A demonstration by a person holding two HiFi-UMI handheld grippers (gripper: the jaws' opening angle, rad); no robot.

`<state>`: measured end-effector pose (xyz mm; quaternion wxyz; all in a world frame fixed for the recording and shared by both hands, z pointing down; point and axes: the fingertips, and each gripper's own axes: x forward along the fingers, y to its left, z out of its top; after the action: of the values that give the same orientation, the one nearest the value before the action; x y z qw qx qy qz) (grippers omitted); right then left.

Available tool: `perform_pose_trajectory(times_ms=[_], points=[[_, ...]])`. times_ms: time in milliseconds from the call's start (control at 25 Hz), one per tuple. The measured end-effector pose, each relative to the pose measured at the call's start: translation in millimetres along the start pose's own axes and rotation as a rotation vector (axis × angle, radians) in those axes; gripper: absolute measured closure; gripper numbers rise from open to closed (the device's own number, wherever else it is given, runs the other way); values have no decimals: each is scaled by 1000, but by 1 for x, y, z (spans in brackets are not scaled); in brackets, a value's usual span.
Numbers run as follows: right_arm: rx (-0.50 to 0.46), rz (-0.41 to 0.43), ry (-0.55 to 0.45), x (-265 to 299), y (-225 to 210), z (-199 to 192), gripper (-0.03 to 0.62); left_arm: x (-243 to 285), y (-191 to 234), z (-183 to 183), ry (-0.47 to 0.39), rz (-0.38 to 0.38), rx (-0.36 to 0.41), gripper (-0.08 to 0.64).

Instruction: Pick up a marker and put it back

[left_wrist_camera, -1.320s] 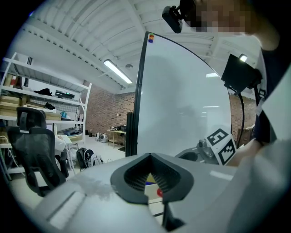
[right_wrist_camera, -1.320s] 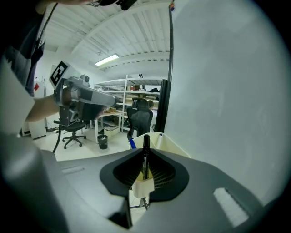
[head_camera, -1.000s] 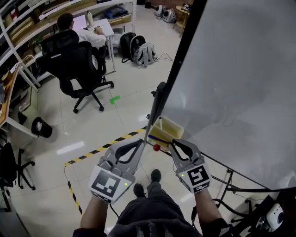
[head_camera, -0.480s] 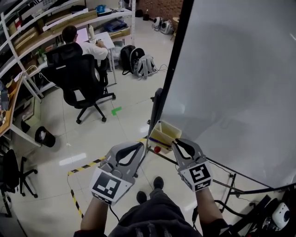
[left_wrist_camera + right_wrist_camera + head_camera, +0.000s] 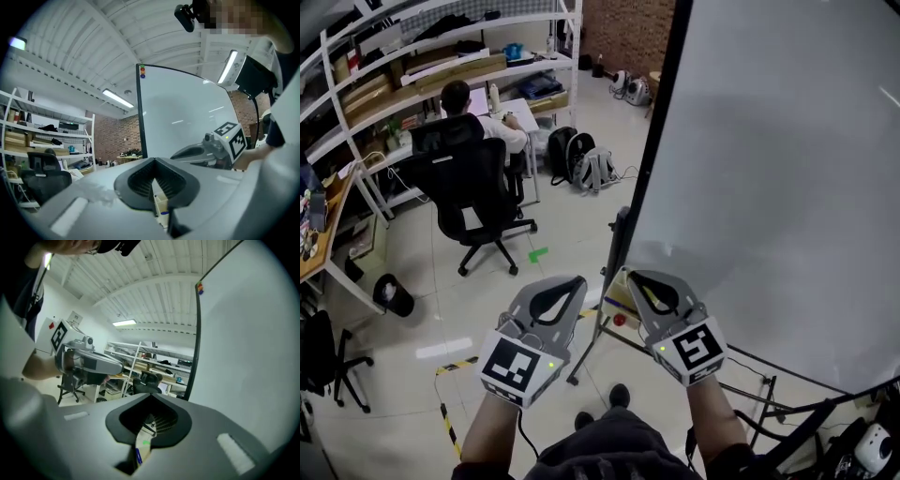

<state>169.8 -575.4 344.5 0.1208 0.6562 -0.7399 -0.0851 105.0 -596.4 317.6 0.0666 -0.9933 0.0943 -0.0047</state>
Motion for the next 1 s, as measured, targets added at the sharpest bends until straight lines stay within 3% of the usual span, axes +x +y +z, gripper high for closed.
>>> perform_pose_trajectory(times_ms=[120,320,520,720,1000], points=[[-27,37,-51,0,11,23,591,-8,0,12,-17,16,27,554],[-20,76,-50,-7,27,24,592,-21,-8,14,-31,38,23,554],[-6,96,-27,-15,41,20,592,-36,-15,17,-62,61,-28,554],[17,110,-21,-30,61,13,592,-58,-32,-2,-5,62,-13,554],[10,183,-73,-78,57,34,592,-61,-82,23,13,116,24,554]])
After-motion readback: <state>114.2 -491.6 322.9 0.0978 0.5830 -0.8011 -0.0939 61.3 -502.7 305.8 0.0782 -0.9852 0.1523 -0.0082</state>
